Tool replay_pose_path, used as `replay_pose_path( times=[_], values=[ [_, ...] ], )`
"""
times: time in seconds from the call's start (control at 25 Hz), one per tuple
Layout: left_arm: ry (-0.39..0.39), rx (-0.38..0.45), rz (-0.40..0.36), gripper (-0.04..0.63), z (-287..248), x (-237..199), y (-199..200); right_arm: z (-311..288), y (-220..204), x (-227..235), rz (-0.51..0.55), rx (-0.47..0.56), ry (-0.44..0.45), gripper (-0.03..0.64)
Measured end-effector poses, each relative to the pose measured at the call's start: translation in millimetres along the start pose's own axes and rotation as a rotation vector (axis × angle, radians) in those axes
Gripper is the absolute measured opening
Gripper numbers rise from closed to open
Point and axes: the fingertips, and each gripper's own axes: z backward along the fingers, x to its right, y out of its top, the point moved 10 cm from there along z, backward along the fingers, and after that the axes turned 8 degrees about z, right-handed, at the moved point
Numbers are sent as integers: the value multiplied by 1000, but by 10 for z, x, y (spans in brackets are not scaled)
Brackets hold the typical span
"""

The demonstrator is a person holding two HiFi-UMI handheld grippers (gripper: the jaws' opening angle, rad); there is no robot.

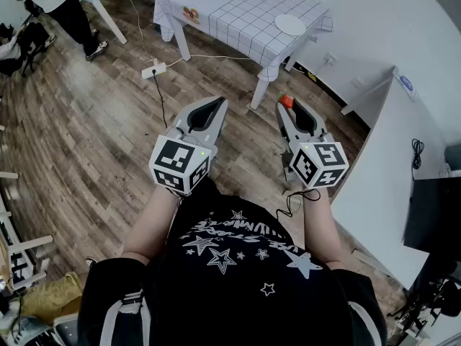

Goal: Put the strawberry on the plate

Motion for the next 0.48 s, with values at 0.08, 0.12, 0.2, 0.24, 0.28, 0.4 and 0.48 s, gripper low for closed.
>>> replay_pose_path(
  times=[0.08, 0.12, 0.2, 0.24, 0.28, 0.4, 0.48],
  values=[
    [3, -2, 12, 9, 4, 38, -26, 36, -5, -8, 2, 1, 0, 144],
    [2, -4, 16, 9, 6, 60, -37, 53, -5, -11, 3, 1, 2, 144],
    [-8, -10, 21, 9, 9, 111, -56, 83, -5, -14, 6, 0, 5, 144],
    [-14, -12, 23, 9, 11, 138, -66, 99, -7, -10, 7, -1, 6, 144],
    [-17, -13, 26, 9, 14, 161, -80, 117, -12, -4, 7, -1, 5, 144],
    [-13, -16, 33, 9, 15, 202, -122, 163, -38, 28, 5, -5, -4, 144],
    [-9, -17, 34, 9, 19, 224, -136, 199, -53, 40, 3, -8, -7, 144]
  ],
)
